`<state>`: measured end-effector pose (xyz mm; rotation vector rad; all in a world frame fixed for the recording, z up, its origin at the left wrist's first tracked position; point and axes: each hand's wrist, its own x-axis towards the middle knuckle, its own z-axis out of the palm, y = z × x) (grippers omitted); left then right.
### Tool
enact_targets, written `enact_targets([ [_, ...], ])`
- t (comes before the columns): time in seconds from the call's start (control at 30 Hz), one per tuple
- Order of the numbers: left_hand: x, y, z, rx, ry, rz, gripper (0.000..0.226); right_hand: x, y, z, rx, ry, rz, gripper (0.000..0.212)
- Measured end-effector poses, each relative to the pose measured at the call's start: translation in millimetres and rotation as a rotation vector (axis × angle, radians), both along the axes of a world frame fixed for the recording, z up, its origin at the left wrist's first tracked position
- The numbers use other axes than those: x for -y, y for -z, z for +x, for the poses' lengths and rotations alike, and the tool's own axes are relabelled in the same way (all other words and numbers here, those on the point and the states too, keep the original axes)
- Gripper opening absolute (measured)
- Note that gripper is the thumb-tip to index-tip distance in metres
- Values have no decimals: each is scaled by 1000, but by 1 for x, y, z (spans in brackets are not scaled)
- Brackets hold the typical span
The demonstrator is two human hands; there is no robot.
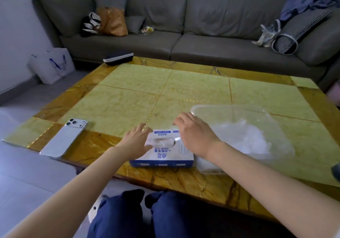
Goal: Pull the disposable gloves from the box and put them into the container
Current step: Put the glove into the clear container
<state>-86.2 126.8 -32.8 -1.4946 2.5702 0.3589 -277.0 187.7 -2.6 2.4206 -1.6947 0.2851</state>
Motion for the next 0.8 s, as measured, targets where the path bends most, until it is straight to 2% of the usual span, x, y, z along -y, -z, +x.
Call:
enact_targets([
  [0.1, -6, 15, 14, -49, -28, 95, 59, 12, 12, 24, -37, -21, 148, 35],
  [0.23, -9, 19, 14, -124, -43, 99, 60, 22, 28, 45, 16, 99, 388, 32],
  [0.3, -8, 20, 13, -139, -49, 97, 61, 24, 35, 52, -3, 138, 436, 32],
  [0.5, -8, 22, 13, -153, -73, 81, 60, 29, 49, 67, 8, 130, 267, 16],
  [0.63, -8, 24, 14, -164, -98, 82, 60, 30, 47, 65, 45, 140, 280, 16],
  [0.73, -7, 25, 15, -167, -106, 78, 63, 29, 50, 60, 169, 212, 291, 17],
  [0.8, -7, 25, 15, -179, -110, 76, 63, 26, 53, 56, 326, 272, 272, 20],
])
